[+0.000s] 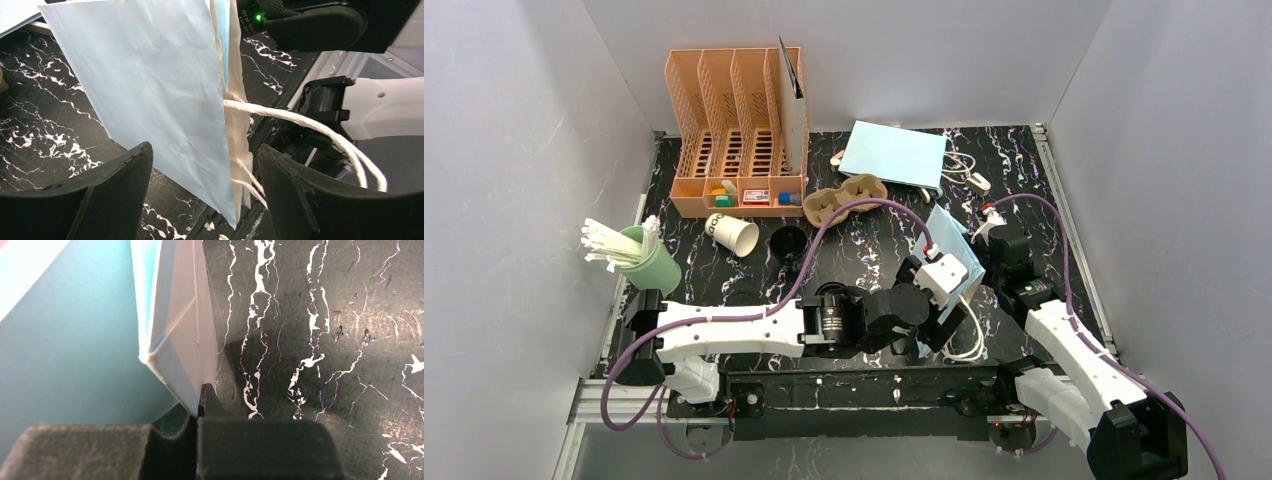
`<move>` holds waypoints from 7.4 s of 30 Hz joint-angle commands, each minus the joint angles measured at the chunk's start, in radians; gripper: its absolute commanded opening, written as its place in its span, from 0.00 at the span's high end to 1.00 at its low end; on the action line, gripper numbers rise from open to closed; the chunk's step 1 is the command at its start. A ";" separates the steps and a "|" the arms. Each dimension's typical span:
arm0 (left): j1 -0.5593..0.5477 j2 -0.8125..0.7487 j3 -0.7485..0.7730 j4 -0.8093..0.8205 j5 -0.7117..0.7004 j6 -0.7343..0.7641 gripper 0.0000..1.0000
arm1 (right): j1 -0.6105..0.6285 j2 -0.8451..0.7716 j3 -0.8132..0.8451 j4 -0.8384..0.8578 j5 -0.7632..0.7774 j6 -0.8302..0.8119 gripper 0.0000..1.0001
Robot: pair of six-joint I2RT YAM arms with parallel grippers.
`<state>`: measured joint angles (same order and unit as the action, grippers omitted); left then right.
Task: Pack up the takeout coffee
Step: Open the takeout bag at the center of the board.
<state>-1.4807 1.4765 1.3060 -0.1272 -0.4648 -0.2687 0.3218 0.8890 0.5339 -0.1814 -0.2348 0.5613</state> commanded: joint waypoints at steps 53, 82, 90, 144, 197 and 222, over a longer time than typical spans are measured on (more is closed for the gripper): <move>0.266 -0.203 0.007 -0.380 -0.077 -0.214 1.00 | -0.009 0.064 0.281 -0.182 0.020 -0.092 0.42; 0.354 0.043 0.138 -0.277 0.027 -0.370 1.00 | 0.021 0.036 0.516 -0.419 -0.117 -0.039 0.24; 0.358 0.029 0.162 -0.302 0.002 -0.356 1.00 | 0.024 0.038 0.530 -0.507 0.099 -0.076 0.50; 0.376 0.141 0.434 -0.550 -0.142 -0.254 1.00 | 0.044 0.120 0.685 -0.577 0.426 -0.173 0.47; 0.457 0.109 0.350 -0.292 0.110 -0.498 1.00 | 0.516 0.292 0.669 -0.363 0.823 0.129 0.99; 0.460 0.014 0.110 -0.036 0.205 -0.593 1.00 | 0.520 0.345 0.654 -0.351 0.862 0.435 0.99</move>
<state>-1.0180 1.5688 1.4254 -0.2520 -0.2996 -0.8272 0.8375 1.2514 1.2575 -0.6392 0.6048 0.9604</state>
